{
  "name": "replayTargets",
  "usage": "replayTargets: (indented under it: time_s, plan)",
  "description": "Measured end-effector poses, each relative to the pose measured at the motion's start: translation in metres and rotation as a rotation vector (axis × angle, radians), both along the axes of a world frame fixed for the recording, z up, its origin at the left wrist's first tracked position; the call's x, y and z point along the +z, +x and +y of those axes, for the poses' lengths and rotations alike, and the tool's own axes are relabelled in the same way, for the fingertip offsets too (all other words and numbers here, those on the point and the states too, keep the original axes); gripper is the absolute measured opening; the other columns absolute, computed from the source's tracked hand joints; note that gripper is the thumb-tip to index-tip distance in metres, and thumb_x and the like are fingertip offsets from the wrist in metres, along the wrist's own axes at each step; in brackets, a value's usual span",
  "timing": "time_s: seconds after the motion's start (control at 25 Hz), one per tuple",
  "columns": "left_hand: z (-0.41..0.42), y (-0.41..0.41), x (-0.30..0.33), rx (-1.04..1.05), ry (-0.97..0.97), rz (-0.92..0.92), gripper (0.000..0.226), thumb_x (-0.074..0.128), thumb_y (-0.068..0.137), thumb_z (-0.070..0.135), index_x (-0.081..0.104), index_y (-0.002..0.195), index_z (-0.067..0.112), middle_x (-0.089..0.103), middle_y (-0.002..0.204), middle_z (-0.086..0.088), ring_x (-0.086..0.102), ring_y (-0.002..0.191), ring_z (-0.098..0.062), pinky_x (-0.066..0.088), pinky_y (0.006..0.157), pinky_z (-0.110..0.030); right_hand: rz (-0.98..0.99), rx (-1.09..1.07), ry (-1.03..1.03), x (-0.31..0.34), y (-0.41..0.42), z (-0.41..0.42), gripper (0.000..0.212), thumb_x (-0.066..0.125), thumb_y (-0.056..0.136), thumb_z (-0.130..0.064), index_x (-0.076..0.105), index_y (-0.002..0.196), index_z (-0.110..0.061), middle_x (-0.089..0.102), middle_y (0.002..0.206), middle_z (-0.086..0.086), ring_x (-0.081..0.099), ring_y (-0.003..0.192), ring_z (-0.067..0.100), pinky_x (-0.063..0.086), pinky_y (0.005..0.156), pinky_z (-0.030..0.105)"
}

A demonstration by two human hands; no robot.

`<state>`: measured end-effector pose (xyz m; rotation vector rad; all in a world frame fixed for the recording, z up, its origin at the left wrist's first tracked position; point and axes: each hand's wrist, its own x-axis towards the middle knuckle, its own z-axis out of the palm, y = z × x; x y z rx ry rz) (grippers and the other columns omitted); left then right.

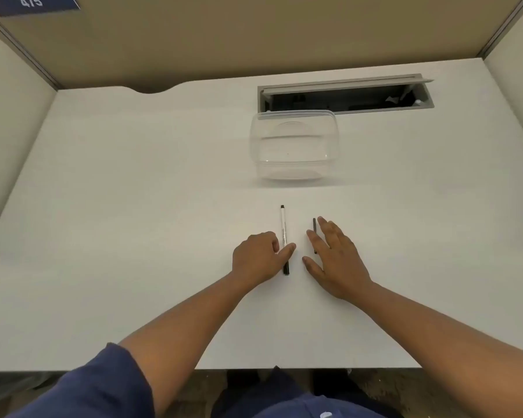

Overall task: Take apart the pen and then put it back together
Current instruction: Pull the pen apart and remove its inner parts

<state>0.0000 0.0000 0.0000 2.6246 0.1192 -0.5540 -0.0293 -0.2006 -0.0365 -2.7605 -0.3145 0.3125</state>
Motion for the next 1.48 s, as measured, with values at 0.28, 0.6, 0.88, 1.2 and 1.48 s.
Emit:
replayTargets:
  time_s: [0.28, 0.6, 0.88, 1.2, 1.48]
  plan:
    - [-0.007, 0.005, 0.008, 0.009, 0.052, 0.042, 0.03, 0.056, 0.087, 0.048, 0.064, 0.077, 0.021, 0.067, 0.076, 0.006, 0.064, 0.073, -0.019, 0.045, 0.059, -0.028, -0.013, 0.012, -0.071, -0.008, -0.001, -0.003, 0.072, 0.026, 0.096, -0.061, 0.036, 0.154, -0.02, 0.014, 0.168, 0.009, 0.012, 0.155, 0.03, 0.021, 0.12, 0.045]
    - [0.003, 0.0, 0.009, -0.017, -0.001, 0.032, 0.028, 0.055, 0.086, 0.039, 0.067, 0.074, 0.016, 0.07, 0.07, 0.001, 0.067, 0.069, -0.02, 0.051, 0.06, -0.032, 0.033, 0.008, -0.03, -0.005, 0.002, -0.004, 0.069, 0.035, 0.097, -0.059, 0.034, 0.155, -0.021, 0.01, 0.169, 0.007, 0.007, 0.156, 0.028, 0.018, 0.121, 0.046]
    - [0.012, -0.003, 0.024, -0.075, -0.064, -0.028, 0.024, 0.058, 0.086, 0.042, 0.062, 0.071, 0.023, 0.065, 0.063, 0.008, 0.063, 0.066, -0.016, 0.051, 0.061, -0.03, 0.088, -0.01, 0.035, 0.007, 0.006, -0.004, 0.065, 0.046, 0.099, -0.055, 0.034, 0.155, -0.024, 0.005, 0.17, 0.004, 0.006, 0.156, 0.024, 0.016, 0.122, 0.042]
    - [0.033, 0.006, 0.041, -0.47, 0.147, -0.348, 0.028, 0.053, 0.088, 0.042, 0.06, 0.073, 0.019, 0.063, 0.066, 0.003, 0.059, 0.062, -0.021, 0.043, 0.055, -0.031, 0.409, -0.579, 1.056, 0.084, 0.04, 0.009, 0.027, 0.064, 0.096, -0.036, 0.066, 0.12, -0.023, 0.072, 0.098, 0.005, 0.064, 0.082, 0.015, 0.047, 0.076, 0.03]
    - [0.044, 0.009, 0.046, -0.607, 0.134, -0.597, 0.018, 0.058, 0.087, 0.034, 0.061, 0.076, 0.019, 0.058, 0.066, 0.004, 0.055, 0.062, -0.025, 0.041, 0.047, -0.032, 0.422, -0.584, 1.176, 0.098, 0.038, 0.006, 0.007, 0.068, 0.094, -0.013, 0.073, 0.091, -0.008, 0.069, 0.074, 0.005, 0.058, 0.066, 0.017, 0.048, 0.066, 0.03]
